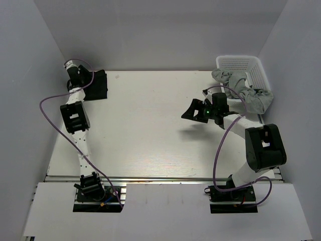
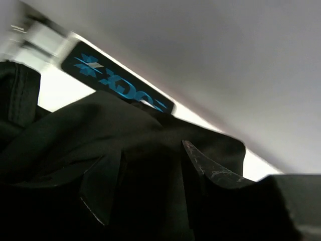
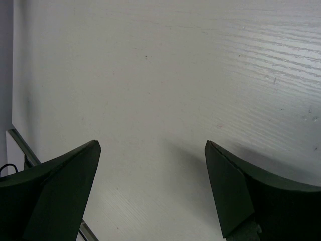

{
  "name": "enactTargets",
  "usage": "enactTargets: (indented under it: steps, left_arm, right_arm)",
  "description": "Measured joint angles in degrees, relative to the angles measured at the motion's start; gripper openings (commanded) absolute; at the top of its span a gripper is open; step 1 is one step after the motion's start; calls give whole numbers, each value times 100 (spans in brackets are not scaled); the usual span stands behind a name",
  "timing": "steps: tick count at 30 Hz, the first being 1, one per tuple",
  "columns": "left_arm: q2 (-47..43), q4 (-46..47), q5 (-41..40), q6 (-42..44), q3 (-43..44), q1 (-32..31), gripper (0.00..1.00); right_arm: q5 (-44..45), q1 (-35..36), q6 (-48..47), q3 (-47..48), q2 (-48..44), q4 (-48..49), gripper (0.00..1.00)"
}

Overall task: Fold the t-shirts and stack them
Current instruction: Smooth out wrinkles on the folded tshirt

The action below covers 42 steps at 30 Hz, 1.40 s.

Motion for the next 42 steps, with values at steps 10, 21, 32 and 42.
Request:
enactTargets:
  steps: [10, 21, 32, 42]
  left_arm:
    - [-79, -164, -1207, -341, -2, 162, 66]
    - [-79, 247, -859, -214, -92, 232, 79]
    - [-249, 481, 175, 822, -380, -125, 100]
    - [-225, 24, 155, 968, -245, -393, 76]
  right_arm:
    - [28, 0, -79, 164, 0, -146, 90]
    - [35, 0, -140, 319, 46, -197, 90]
    - [-122, 0, -127, 317, 286, -131, 90]
    - [-221, 0, -63, 260, 308, 87, 90]
